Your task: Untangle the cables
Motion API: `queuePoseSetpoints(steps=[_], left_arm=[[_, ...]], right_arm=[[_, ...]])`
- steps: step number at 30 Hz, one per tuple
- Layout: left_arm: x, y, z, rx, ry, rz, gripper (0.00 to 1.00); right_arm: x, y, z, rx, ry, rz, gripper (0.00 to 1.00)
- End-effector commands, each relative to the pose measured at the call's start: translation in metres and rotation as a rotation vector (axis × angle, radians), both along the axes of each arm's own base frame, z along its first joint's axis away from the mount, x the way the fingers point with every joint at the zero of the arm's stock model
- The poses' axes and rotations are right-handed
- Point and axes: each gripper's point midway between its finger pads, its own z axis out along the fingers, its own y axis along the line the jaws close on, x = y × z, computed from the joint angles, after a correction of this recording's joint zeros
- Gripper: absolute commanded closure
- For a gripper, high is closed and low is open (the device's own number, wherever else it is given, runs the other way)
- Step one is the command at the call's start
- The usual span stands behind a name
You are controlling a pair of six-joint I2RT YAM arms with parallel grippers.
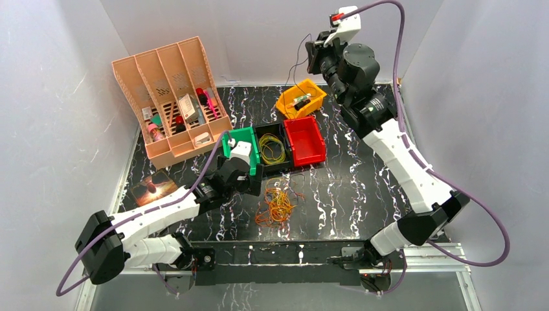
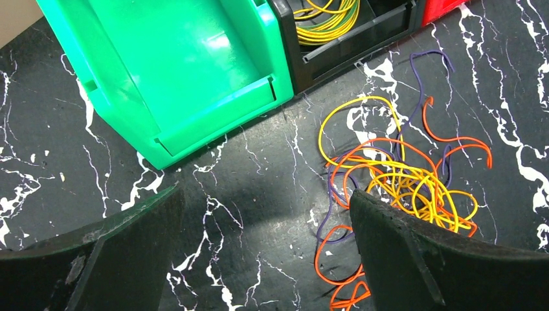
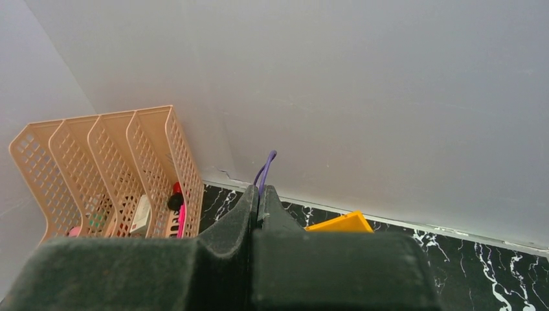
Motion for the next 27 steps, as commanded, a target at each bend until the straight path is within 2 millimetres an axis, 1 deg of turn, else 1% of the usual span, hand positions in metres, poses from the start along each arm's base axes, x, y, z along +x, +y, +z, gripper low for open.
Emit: queuePoseSetpoints(steps=[1,9,14,17,22,24,27], left_arm=[[0.004,0.004,0.02,-0.003,-0.043,0.004,0.02],[0.006,0.005,0.024,0.008,-0.052,0.006,0.02],[0.008,0.004,0.032,0.019,-0.069,-0.008,0.02],[0.008,0.004,0.034,0.015,-0.073,-0.008,0.02],[0.006,0.001,0.027,0.009,-0.051,-0.015,0.02],[0.005,0.0,0.023,0.007,-0.039,-0.018,0.01],[0.004,-0.003,0.021,0.002,-0.028,-0.023,0.02]], right_arm=[[-0.009,-0.01,0.054,0.077,-0.117,0.003,1.0],[-0.015,-0.013,0.087,0.1,-0.178,0.016,1.0],[-0.015,-0.013,0.096,0.102,-0.196,0.014,1.0],[-0.011,-0.012,0.095,0.098,-0.192,0.013,1.0],[-0.003,-0.01,0.084,0.088,-0.17,0.009,1.0],[0.001,-0.01,0.079,0.082,-0.159,0.004,1.0],[0.008,-0.01,0.066,0.072,-0.135,-0.008,1.0]])
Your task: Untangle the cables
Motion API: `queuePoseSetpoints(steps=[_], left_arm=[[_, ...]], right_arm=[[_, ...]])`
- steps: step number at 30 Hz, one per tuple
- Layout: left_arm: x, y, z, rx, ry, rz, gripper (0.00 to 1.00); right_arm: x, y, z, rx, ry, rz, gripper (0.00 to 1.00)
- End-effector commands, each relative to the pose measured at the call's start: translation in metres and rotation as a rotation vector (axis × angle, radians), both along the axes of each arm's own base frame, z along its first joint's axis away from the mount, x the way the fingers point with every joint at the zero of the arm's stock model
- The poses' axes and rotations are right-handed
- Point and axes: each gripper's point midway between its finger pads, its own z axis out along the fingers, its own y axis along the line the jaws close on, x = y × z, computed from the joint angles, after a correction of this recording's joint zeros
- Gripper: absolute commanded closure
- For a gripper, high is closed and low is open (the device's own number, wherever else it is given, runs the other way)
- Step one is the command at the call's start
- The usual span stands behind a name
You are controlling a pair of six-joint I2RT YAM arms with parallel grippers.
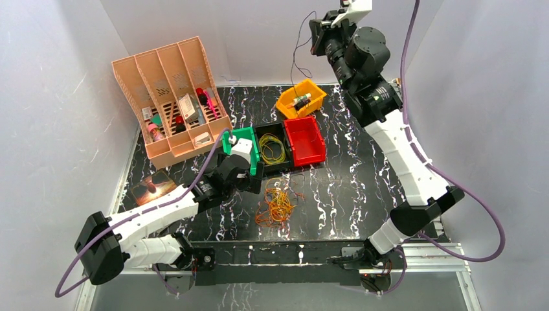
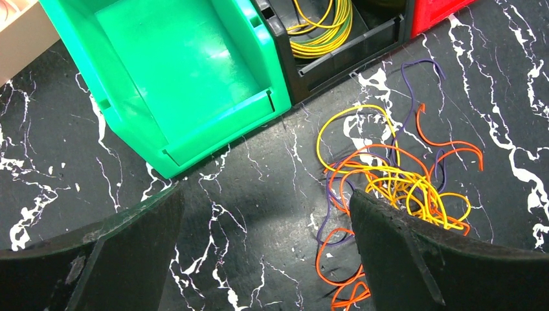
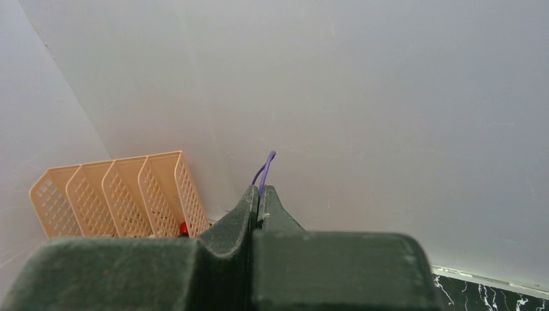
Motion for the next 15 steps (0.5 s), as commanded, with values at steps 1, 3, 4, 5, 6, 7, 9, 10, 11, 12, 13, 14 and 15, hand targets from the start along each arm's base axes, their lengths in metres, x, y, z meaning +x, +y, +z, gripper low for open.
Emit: queuePoseSetpoints(steps=[1,3,4,5,6,7,9,10,11,12,13,14,15], left_arm=[[0.0,-0.003,0.005,-0.018,0.006,-0.005,0.02],[-0.001,-0.004,0.005,-0.02,0.009,-0.007,0.02],[-0.001,-0.004,0.004,-0.018,0.01,-0.009,0.02],[-0.001,-0.004,0.005,-0.017,0.01,-0.01,0.02],[-0.001,-0.004,0.004,-0.015,0.012,-0.012,0.02],[-0.001,-0.003,0.004,-0.015,0.012,-0.012,0.02],[-0.002,-0.003,0.004,-0.013,0.014,-0.012,0.02],[-0.002,-0.003,0.003,-0.013,0.014,-0.013,0.02],[-0.002,-0.003,0.002,-0.011,0.018,-0.014,0.02],[-0.002,-0.004,0.002,-0.011,0.019,-0.016,0.02],[-0.002,-0.004,0.001,-0.01,0.021,-0.015,0.02],[-0.001,-0.005,0.001,-0.009,0.024,-0.015,0.01],[-0.001,-0.004,0.002,-0.004,0.02,-0.015,0.02]], right_arm=[[0.002,-0.008,0.004,0.013,-0.028,-0.019,1.0],[0.007,-0.012,-0.008,0.009,-0.008,-0.034,1.0],[0.01,-0.014,-0.016,0.006,0.006,-0.041,1.0],[0.012,-0.017,-0.023,0.004,0.02,-0.049,1.0],[0.015,-0.019,-0.032,0.003,0.036,-0.055,1.0],[0.017,-0.022,-0.039,0.004,0.049,-0.061,1.0],[0.02,-0.028,-0.057,0.01,0.079,-0.068,1.0],[0.021,-0.03,-0.063,0.013,0.091,-0.069,1.0],[0.023,-0.033,-0.076,0.016,0.115,-0.067,1.0],[0.022,-0.034,-0.086,0.018,0.137,-0.058,1.0],[0.022,-0.033,-0.096,0.022,0.157,-0.05,1.0],[0.021,-0.033,-0.102,0.023,0.169,-0.046,1.0],[0.02,-0.033,-0.114,0.023,0.196,-0.046,1.0]])
